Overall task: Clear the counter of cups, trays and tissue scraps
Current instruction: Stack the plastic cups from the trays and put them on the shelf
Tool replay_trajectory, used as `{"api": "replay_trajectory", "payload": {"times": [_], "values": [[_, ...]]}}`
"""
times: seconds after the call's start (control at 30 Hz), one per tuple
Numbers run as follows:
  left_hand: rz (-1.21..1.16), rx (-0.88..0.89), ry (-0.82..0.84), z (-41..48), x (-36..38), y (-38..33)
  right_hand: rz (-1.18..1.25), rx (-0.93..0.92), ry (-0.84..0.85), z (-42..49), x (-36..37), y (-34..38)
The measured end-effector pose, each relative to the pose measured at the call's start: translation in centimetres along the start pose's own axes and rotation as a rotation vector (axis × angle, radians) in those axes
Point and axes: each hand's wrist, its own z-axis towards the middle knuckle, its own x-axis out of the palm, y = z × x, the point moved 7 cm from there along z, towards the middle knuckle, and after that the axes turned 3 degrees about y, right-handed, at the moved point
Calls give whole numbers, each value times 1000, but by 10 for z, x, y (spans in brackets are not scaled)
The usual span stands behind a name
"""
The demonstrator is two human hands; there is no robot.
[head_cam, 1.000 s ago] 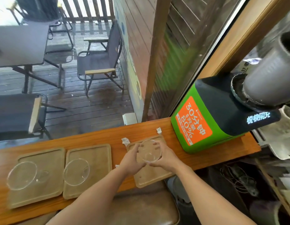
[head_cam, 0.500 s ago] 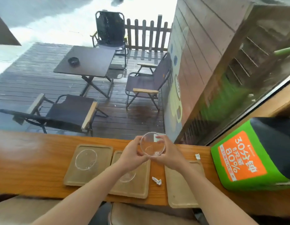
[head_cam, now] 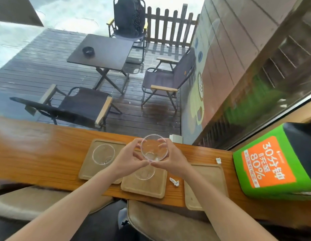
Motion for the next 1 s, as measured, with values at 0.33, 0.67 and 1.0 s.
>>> {"api": "replay_trajectory", "payload": {"times": [0.33,0.67,1.0], "values": [[87,-30,-16,-13,0,35,-55,53,71,3,31,-11],[173,-110,1,-23,5,78,-226,63,112,7,53,-22],[171,-185,36,-19,21,108,-206,112,111,14,68,-45]]}}
